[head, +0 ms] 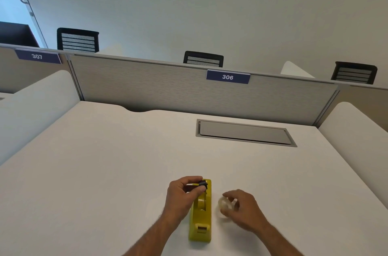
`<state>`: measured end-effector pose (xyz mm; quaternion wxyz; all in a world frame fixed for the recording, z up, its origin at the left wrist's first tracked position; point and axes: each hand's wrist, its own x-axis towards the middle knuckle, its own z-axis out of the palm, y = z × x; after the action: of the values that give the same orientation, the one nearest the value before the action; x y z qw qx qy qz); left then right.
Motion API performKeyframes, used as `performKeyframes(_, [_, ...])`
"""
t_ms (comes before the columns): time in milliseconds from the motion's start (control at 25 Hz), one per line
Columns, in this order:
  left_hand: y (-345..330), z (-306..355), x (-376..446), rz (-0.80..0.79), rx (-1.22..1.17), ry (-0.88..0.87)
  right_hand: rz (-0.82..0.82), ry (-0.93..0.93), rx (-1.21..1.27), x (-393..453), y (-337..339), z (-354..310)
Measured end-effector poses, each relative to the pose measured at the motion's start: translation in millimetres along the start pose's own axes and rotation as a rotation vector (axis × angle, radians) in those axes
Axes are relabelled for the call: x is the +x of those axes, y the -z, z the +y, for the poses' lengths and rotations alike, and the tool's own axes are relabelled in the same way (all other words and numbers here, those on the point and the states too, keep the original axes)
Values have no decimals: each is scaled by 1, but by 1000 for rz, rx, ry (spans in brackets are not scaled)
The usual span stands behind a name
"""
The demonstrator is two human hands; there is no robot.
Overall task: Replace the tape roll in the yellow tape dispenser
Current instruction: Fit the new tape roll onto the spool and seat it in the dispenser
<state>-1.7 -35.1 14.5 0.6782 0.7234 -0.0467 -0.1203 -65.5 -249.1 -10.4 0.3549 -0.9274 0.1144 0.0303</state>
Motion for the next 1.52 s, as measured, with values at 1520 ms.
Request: performKeyframes(1520, [-11,12,-11,100,111,-165,-63,57,912,-10,1,-70])
